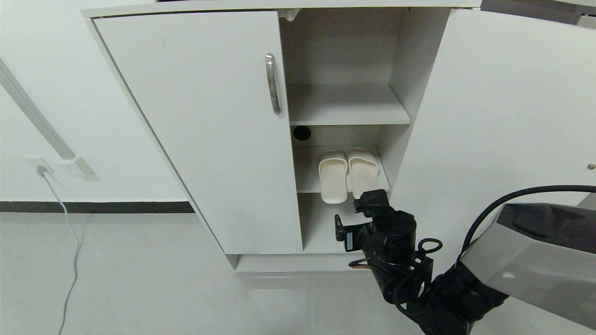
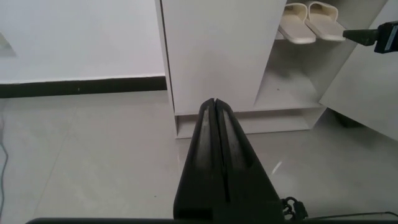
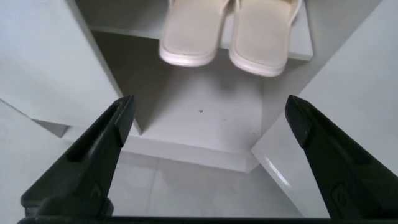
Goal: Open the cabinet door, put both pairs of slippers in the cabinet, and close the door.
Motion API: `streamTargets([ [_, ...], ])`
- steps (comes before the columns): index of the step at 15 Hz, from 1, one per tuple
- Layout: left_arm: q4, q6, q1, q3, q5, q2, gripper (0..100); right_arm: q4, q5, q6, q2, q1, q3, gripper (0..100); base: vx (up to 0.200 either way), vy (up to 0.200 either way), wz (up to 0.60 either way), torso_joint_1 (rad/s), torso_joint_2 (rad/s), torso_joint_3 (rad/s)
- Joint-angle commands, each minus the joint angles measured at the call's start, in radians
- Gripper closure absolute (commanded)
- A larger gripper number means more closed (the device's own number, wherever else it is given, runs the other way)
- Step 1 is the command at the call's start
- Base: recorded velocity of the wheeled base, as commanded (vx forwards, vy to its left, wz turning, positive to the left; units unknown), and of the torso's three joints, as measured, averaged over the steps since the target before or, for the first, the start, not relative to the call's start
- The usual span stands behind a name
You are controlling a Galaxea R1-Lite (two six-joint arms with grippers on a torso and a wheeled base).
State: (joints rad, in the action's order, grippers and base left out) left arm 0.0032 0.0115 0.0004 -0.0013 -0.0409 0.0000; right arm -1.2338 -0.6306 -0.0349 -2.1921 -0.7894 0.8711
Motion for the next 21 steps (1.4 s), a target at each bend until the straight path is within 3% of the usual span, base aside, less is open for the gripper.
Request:
streamTargets([
  [1,0.0,0.001,0.001,0.001,-0.001,0.002,100,0.002,0.0,0.001,0.014,-0.001,-0.001,0,0.0,0.0,0.0,0.0,0.0,0.0],
  [21,0.0,-0.005,0.001,0.001,0.001,0.0,100,0.002,0.0,0.0,0.011,-0.001,-0.012,0,0.0,0.0,0.0,0.0,0.0,0.067],
])
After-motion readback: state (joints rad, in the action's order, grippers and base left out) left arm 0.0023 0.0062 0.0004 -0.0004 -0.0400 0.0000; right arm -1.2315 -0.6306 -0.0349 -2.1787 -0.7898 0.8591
